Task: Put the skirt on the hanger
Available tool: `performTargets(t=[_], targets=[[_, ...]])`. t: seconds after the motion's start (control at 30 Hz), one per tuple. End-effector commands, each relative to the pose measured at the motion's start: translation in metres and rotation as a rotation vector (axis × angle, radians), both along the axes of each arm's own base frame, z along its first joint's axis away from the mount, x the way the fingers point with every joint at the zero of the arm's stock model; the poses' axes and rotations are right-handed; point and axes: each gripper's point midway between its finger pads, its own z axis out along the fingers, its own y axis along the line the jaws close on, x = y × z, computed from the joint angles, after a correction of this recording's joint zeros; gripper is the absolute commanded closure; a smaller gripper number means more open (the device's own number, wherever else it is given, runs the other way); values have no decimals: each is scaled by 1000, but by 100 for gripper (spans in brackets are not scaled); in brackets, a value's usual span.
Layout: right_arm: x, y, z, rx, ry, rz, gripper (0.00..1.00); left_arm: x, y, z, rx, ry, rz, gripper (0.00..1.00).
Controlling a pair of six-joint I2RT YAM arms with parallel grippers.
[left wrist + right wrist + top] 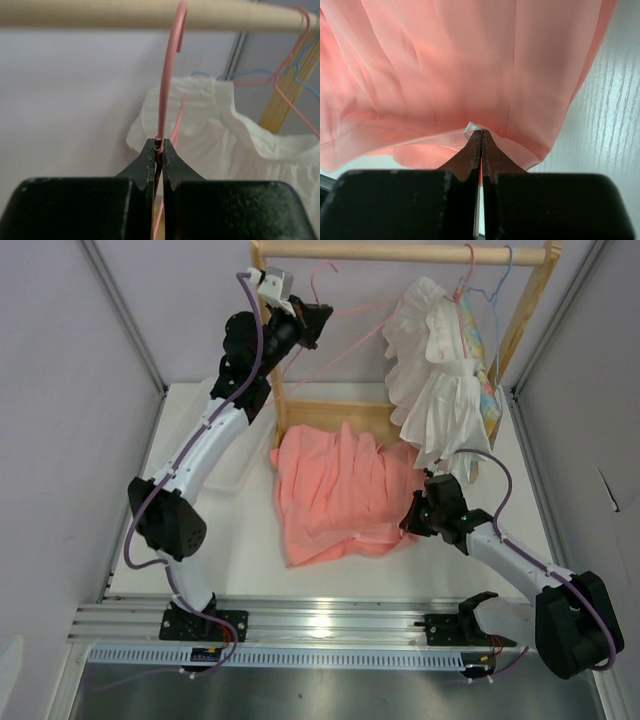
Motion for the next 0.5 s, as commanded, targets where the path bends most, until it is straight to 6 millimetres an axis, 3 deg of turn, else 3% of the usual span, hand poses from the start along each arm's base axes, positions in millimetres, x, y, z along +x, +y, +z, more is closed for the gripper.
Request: performTargets(t=[0.0, 0.23, 0.27, 0.3, 0.33, 0.37, 0.4, 0.43, 0.47], targets=[[4, 0, 2, -3, -11, 13, 100, -49, 23, 37, -13, -113, -5, 100], [7, 1, 1, -5, -7, 16, 100, -101, 37, -4, 18, -45, -55, 100], [7, 1, 1, -3, -4, 20, 100, -117, 42, -8, 12, -35, -65, 100], [7, 2, 0, -5, -2, 21, 100, -124, 43, -26, 17, 0, -78, 100], [8, 2, 1, -4, -5, 23, 100, -135, 43, -26, 14, -1, -100, 100], [9, 2, 0, -5, -1, 21, 100, -153, 45, -35, 21, 12, -115, 100], [9, 3, 0, -7, 0, 25, 100, -160, 44, -55, 35, 52, -122, 100], [9, 3, -1, -8, 4, 28, 100, -169, 44, -61, 38, 68, -127, 100], [11, 3, 0, -8, 3, 27, 100, -188, 41, -74, 46, 87, -155, 100]])
